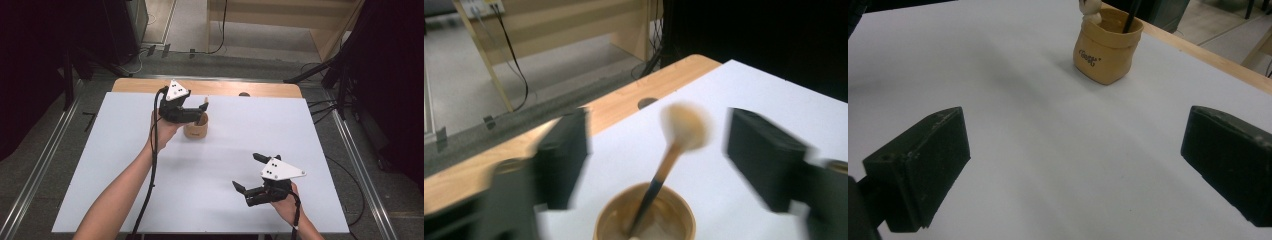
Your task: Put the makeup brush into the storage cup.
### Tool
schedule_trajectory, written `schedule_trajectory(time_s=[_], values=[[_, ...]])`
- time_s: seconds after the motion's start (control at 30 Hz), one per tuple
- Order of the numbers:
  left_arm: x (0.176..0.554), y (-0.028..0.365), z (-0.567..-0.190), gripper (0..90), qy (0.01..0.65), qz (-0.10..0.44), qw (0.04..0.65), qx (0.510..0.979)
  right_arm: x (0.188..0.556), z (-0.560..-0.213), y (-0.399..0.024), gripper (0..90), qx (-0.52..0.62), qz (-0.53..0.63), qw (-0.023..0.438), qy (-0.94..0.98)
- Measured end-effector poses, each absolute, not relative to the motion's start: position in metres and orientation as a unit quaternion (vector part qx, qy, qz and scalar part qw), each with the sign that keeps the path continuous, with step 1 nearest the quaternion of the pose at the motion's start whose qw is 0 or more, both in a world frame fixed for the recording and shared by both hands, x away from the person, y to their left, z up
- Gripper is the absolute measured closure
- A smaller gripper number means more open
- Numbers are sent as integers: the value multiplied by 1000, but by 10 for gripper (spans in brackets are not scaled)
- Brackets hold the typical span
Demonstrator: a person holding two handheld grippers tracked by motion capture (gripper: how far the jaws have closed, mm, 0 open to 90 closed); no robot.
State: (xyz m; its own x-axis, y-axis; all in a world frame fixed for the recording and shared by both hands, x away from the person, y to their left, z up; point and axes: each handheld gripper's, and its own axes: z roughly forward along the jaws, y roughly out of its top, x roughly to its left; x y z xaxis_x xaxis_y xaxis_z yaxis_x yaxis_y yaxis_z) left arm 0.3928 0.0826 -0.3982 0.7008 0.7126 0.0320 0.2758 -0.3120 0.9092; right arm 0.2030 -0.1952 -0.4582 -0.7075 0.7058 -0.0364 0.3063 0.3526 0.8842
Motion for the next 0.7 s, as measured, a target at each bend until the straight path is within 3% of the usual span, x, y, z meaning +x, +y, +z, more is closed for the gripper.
schedule_trajectory(time_s=[0.43,0.7], values=[[369,107,-395,30,317,221,495,779,206,-456,-205,1,318,481,202,792],[353,125,-392,21,310,224,500,777,206,-455,-212,0,320,490,202,785]])
